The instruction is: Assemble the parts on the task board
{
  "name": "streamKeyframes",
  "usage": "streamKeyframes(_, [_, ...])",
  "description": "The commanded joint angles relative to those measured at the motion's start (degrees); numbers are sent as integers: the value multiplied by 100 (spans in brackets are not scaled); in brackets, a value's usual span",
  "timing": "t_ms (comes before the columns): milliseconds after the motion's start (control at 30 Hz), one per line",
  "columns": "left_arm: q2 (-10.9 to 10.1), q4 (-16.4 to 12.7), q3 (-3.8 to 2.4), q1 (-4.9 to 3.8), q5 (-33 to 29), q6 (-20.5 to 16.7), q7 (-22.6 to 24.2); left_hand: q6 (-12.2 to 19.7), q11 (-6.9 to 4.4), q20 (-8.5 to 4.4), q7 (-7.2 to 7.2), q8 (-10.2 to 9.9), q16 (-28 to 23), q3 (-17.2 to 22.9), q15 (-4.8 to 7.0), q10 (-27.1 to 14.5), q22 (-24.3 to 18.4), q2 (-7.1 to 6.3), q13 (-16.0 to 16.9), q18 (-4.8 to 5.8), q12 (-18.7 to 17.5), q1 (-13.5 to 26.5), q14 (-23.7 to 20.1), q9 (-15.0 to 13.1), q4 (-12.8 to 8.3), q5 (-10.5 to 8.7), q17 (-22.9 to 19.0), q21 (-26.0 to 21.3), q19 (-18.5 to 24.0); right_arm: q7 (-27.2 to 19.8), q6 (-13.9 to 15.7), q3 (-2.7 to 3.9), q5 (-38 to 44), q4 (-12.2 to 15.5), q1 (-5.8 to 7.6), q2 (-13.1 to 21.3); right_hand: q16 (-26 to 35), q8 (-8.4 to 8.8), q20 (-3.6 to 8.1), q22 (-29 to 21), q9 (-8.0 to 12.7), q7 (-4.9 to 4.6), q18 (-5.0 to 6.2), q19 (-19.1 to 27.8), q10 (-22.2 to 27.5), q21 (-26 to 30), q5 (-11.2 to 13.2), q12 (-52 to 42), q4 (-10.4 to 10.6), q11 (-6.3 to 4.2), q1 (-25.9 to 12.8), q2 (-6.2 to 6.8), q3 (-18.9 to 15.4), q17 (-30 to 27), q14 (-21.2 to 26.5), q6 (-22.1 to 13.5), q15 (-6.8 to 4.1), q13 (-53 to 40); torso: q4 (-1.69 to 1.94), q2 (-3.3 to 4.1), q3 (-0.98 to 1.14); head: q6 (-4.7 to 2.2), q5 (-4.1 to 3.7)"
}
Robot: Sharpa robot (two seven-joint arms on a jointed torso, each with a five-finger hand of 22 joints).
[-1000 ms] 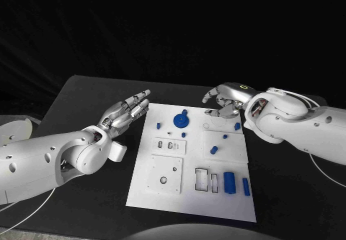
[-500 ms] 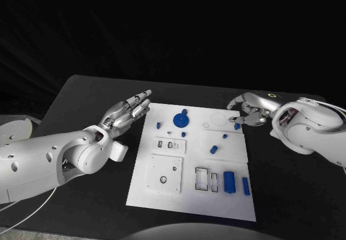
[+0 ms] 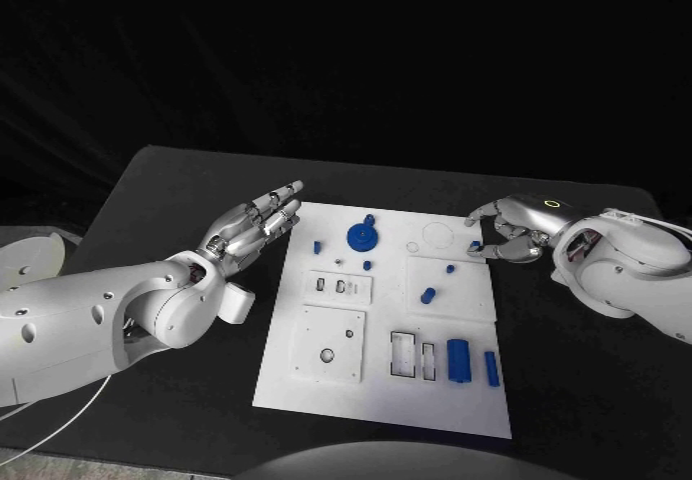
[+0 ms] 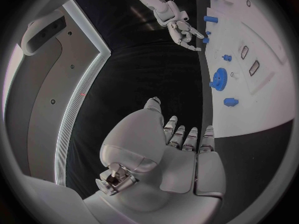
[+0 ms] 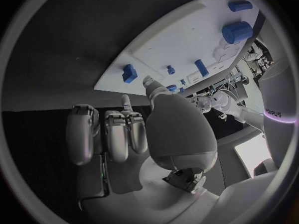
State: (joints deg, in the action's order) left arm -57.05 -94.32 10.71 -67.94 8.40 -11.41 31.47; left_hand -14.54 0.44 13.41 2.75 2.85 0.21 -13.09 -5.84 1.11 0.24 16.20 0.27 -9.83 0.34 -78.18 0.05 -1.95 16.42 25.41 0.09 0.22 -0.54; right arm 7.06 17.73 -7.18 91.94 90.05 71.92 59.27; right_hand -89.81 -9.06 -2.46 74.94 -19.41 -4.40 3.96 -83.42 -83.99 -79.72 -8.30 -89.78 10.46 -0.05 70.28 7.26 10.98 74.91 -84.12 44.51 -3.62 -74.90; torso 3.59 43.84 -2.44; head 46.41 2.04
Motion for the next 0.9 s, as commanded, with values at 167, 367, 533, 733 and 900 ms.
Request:
streamKeyframes(167, [1, -9, 2, -2, -12, 109, 39, -22, 44, 47, 12, 30, -21, 31, -36, -2, 9, -20, 7, -54, -1, -56, -5, -9, -16, 17, -9, 22, 2, -57, 30, 1, 106, -35, -29, 25, -19, -6, 4, 790, 9, -12, -97, -8, -601, 20, 117, -22, 125, -51, -2, 64, -96, 1509, -588, -36, -37, -1510, -5, -8, -6, 13, -10])
streamKeyframes(367, [7, 6, 3, -2, -18, 126, 28, -22, 44, 47, 12, 30, -21, 31, -36, -2, 9, -20, 7, -54, -1, -56, -5, -9, -16, 17, -9, 22, 2, 9, -85, 0, 65, -41, -54, 48, -19, -48, 2, 761, -2, -16, -83, 22, -601, 71, 145, -22, 192, -47, 4, 77, -130, 1509, -588, 3, -34, -1510, -8, -13, -3, 24, -19])
streamKeyframes(533, [11, 16, 4, -2, -32, 137, 28, -25, 46, 50, 14, 32, -21, 32, -39, -1, 11, -22, 7, -54, -1, -60, -5, -10, -18, 20, -9, 24, -2, 61, -183, -2, 51, -59, -82, 54, -19, -119, -11, 701, -20, -34, -57, 87, -601, 183, -19, -22, 245, -31, 109, 45, -129, 1509, -588, 49, -19, -1510, -9, -10, -3, 19, -17])
streamKeyframes(733, [13, 34, 6, -2, -36, 159, 16, -25, 47, 53, 15, 32, -21, 33, -42, 1, 12, -23, 8, -54, -1, -62, -5, -10, -19, 21, -9, 26, -4, 92, -221, -3, 46, -67, -107, 53, -16, -184, -15, 680, -38, -33, -45, 113, -601, 237, -208, -22, 229, -30, 233, 13, -110, 1506, -587, 81, -17, -1510, -4, -8, -3, 10, -25])
streamKeyframes(900, [16, 50, 8, -2, -37, 176, 6, -25, 47, 53, 15, 32, -21, 33, -42, 1, 12, -23, 8, -54, -1, -62, -5, -10, -19, 21, -9, 26, -4, 94, -218, -4, 46, -81, -121, 40, -3, -242, -13, 680, -57, -27, -44, 115, -601, 250, -306, -22, 198, -35, 312, -7, -97, 1495, -583, 116, -20, -1510, -2, -4, -3, 10, -24])
